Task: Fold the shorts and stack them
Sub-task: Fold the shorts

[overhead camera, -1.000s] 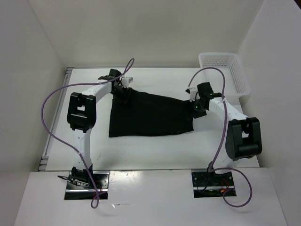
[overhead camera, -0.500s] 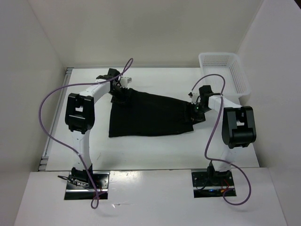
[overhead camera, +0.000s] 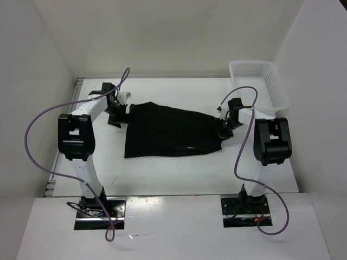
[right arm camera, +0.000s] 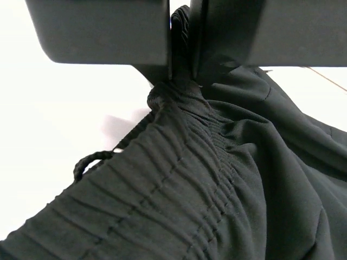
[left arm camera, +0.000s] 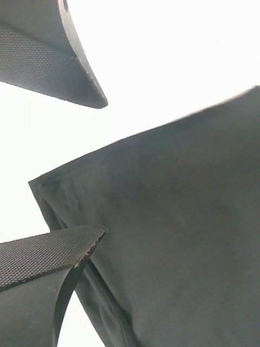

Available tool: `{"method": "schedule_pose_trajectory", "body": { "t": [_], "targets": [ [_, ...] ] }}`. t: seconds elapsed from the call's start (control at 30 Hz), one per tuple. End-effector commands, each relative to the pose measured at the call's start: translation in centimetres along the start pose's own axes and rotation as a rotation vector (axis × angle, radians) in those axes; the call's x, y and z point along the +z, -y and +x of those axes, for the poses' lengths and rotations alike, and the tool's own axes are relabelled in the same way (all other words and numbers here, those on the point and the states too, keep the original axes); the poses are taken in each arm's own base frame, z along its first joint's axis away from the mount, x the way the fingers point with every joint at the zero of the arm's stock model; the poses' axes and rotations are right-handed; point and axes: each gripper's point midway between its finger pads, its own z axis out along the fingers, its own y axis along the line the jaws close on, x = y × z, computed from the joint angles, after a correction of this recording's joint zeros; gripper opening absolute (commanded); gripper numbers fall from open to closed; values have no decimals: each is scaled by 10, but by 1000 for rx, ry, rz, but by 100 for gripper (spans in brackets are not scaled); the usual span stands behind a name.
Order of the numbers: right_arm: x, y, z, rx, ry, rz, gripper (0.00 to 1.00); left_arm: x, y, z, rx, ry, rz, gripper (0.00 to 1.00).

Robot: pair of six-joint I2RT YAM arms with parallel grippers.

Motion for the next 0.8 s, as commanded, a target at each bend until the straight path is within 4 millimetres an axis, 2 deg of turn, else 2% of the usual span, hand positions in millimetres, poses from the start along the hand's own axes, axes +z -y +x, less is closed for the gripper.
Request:
{"method": "schedule_pose_trajectory", "body": {
  "t": [0.0,0.03,0.2,0.33,0.5,0.57,0.63,0.67,0.73,0.77],
  "targets": [
    [5,5,8,-7,-25,22,1,20,-3,41,-49,-136,24,95],
    [5,5,7,-16,-25,22,0,24,-4,43,-53,-146,25,100],
    [-17,-6,-2,-62,56,11,0,36,-3,54,-74,-190,56,100],
    [-36,-17,-12,-106,131,0,0,46,6,58,-49,-213,64,100],
    [-72,-29,-45,-184,258,28,0,55,12,65,-23,-245,53,100],
    [-86,-32,-60,-213,307,44,0,60,22,68,-4,-263,68,100],
    [-93,-30,-67,-225,325,74,0,61,31,59,25,-239,81,100],
    [-105,-30,-78,-234,364,106,0,66,41,60,43,-249,101,100],
    [-113,-27,-86,-256,382,145,0,69,53,56,67,-245,125,100],
    [-126,-25,-94,-274,409,184,0,76,64,54,92,-252,141,100]
  ]
}}
